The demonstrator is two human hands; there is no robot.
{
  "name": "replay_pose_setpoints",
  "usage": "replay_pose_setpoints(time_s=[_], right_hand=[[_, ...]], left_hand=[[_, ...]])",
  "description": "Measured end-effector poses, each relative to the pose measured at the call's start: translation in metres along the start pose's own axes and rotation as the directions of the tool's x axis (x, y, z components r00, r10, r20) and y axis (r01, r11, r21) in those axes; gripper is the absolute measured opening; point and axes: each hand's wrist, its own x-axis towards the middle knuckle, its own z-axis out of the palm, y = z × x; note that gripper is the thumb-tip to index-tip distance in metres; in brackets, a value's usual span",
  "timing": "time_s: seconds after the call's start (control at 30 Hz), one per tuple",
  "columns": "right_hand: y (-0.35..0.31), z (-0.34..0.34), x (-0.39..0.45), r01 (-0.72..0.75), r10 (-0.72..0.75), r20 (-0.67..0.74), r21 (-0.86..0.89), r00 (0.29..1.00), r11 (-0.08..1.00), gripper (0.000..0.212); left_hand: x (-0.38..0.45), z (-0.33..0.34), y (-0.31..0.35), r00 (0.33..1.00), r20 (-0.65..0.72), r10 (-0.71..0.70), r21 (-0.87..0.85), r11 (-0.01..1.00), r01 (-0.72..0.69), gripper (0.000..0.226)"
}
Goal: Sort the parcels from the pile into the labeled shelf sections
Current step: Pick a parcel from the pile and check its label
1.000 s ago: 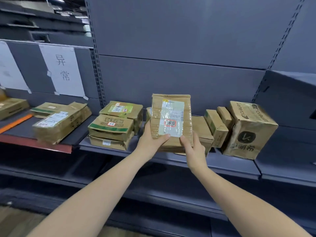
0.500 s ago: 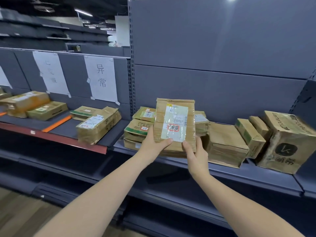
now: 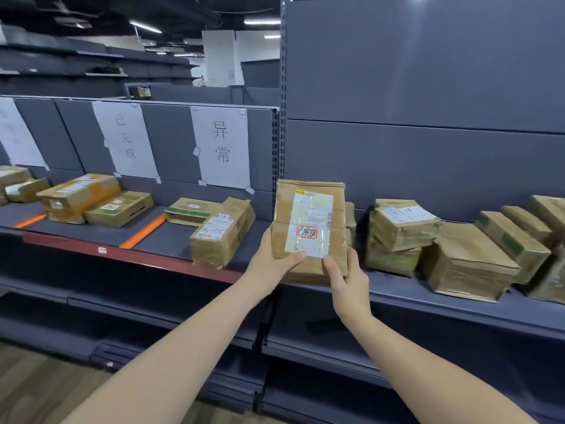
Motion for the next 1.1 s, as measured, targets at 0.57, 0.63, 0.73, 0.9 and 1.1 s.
replay_pose_setpoints(time_s=[0.57, 0.63, 0.73, 0.9, 1.1], right_hand=[[-0.036, 0.177, 0.001, -0.004, 0.008, 0.09, -0.048, 0.996, 0.999, 0.069], [-0.039, 0.2, 0.006, 0.0, 0.007, 0.113, -0.058, 0.994, 0.998, 0.071], [-0.045, 0.231, 0.018, 0.004, 0.003, 0.129, -0.053, 0.992, 0.999, 0.075], [-0.054, 0.276, 0.04, 0.005, 0.004, 0.153, -0.056, 0.988, 0.998, 0.078], [-0.061, 0.319, 0.066, 0.008, 0.002, 0.171, -0.054, 0.985, 0.999, 0.069]], left_hand=[[0.011, -0.165, -0.037, 0.986, -0.142, -0.087, -0.057, 0.995, 0.079, 0.066], [0.016, -0.185, -0.041, 0.981, -0.172, -0.085, -0.074, 0.995, 0.073, 0.061], [0.027, -0.213, -0.047, 0.979, -0.186, -0.081, -0.076, 0.995, 0.068, 0.061], [0.051, -0.252, -0.055, 0.97, -0.229, -0.086, -0.083, 0.994, 0.069, 0.061], [0.076, -0.288, -0.065, 0.958, -0.27, -0.097, -0.119, 0.991, 0.067, 0.066]])
